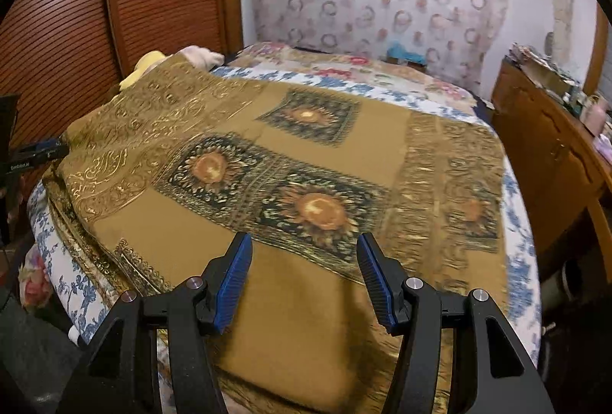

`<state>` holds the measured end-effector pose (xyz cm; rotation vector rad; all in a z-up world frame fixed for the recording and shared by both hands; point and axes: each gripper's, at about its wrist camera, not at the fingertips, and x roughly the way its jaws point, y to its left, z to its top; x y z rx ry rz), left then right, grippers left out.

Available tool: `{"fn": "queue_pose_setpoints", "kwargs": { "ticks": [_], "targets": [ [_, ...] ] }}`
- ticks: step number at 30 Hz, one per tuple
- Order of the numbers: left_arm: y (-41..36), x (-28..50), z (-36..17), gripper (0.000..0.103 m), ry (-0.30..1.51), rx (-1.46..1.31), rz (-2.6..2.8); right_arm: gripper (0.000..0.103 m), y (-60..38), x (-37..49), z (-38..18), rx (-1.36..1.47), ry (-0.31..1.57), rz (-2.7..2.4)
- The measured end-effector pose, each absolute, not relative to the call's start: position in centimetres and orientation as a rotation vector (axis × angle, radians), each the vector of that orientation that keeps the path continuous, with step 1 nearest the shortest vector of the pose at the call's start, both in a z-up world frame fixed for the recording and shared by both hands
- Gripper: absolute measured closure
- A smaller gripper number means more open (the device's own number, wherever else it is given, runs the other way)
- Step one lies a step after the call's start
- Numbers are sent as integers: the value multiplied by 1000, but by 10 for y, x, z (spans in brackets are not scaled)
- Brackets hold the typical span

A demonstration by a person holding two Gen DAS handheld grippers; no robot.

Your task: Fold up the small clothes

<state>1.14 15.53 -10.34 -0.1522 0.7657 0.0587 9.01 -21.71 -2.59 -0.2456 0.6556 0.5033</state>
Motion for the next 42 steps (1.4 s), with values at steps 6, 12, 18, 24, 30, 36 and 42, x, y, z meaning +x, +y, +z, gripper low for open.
{"fn": "queue_pose_setpoints", "kwargs": {
  "ticks": [6, 12, 18, 24, 30, 36, 42],
  "targets": [
    [159, 14, -107, 35, 778, -174, 57, 44, -208, 101, -38, -267, 705, 500],
    [163, 17, -114, 35, 804, -200, 51, 39, -200, 109, -52, -278, 715, 497],
    [165, 18, -116, 35, 799, -228, 34, 32, -195, 106, -55, -287, 712, 516],
    [165, 18, -116, 50, 798, -249, -4, 31, -194, 105, -55, -285, 710, 517],
    [158, 19, -116, 61, 808, -222, -23, 31, -194, 104, -55, -283, 709, 517],
    [156, 20, -116, 61, 813, -215, -18, 31, -194, 104, -55, -283, 708, 517],
    [154, 20, -116, 82, 813, -210, -46, 31, -194, 104, -55, -284, 708, 517]
  ]
}}
